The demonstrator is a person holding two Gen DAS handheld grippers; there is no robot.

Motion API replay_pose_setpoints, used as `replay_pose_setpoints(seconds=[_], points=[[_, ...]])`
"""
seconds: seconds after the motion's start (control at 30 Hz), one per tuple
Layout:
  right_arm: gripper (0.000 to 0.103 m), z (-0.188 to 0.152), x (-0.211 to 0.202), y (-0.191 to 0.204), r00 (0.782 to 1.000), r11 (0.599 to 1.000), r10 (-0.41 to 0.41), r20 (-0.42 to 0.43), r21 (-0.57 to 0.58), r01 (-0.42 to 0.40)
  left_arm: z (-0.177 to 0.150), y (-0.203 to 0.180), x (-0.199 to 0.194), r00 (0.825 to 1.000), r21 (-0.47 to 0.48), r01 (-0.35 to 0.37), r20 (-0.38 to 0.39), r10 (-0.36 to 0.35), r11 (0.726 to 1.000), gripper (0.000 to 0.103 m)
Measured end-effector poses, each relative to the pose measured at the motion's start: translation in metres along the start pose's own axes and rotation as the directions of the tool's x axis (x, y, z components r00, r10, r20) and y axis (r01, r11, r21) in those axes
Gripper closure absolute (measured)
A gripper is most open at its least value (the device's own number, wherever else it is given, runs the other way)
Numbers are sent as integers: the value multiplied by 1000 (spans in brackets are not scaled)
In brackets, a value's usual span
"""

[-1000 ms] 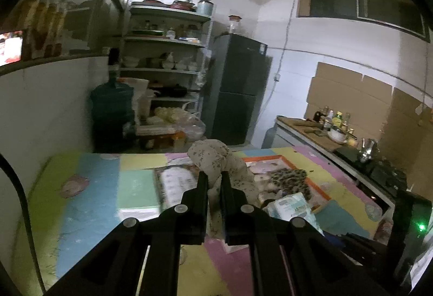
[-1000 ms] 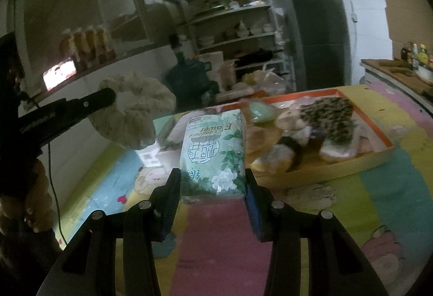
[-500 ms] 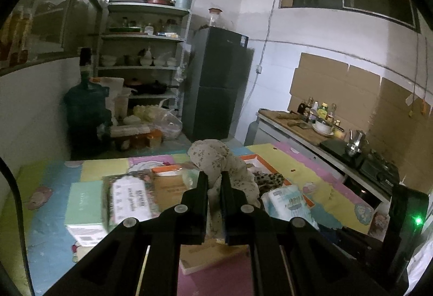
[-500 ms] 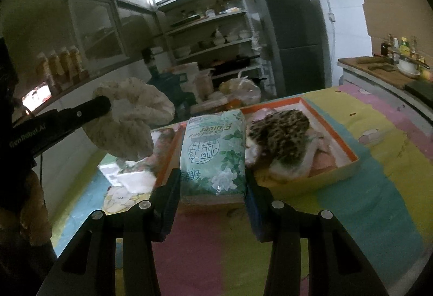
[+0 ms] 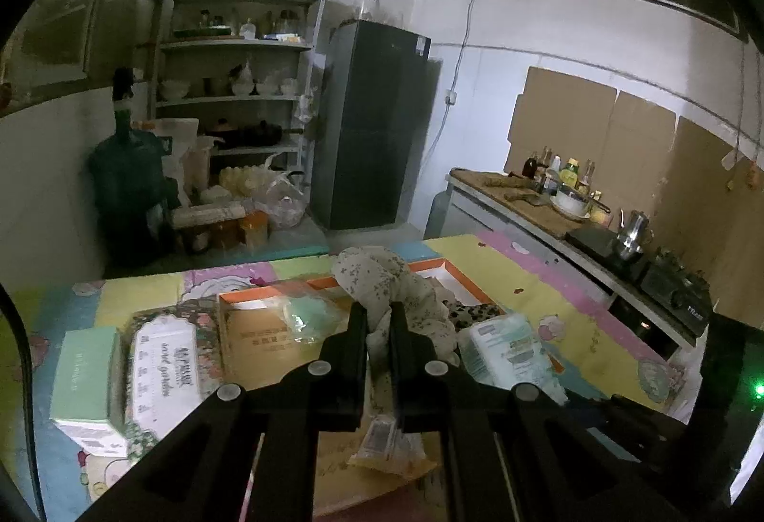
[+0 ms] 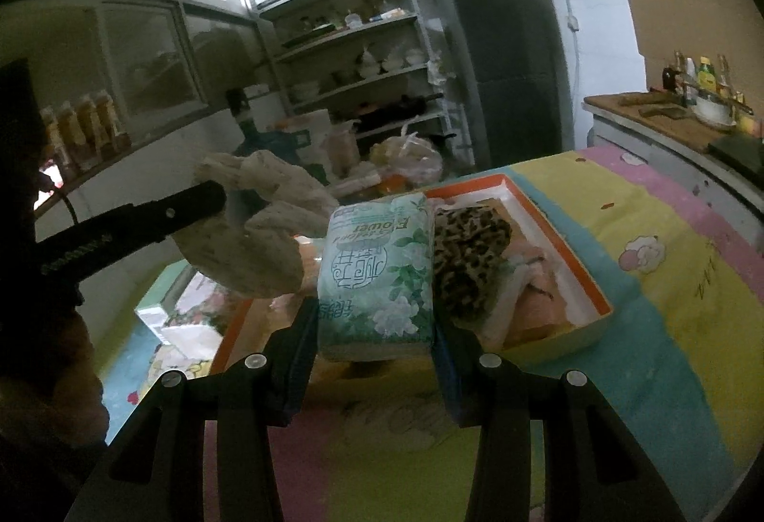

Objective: Organize soft objects
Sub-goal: 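Carry the scrunchie with the left tool while the right tool carries the tissue pack into the tray, then open the left tool to drop the scrunchie while the right tool releases the tissue pack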

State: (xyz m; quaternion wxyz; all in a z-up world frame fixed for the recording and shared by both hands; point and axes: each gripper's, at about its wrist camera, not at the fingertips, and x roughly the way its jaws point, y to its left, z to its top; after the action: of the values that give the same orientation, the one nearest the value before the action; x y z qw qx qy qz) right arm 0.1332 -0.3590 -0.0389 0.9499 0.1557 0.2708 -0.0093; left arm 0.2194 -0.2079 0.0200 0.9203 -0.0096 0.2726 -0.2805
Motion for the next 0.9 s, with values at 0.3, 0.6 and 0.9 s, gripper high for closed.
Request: replay_pose_setpoints(seconds=[0.3,0.6,0.9], points=[[57,3,14,-11,1000,1000,-3,-18,3,3,0,-1,28,999,-1,-8,-36,8,1000,95],[57,4,29,-18,999,1000,3,-44,11,-3,-2,3,54,996,-9,-26,-81,26,1000,95],[57,5,43,-20,998,1000,8,-69,12,-8,-10,9,75,991,-15,-44,-129,42,999,95]])
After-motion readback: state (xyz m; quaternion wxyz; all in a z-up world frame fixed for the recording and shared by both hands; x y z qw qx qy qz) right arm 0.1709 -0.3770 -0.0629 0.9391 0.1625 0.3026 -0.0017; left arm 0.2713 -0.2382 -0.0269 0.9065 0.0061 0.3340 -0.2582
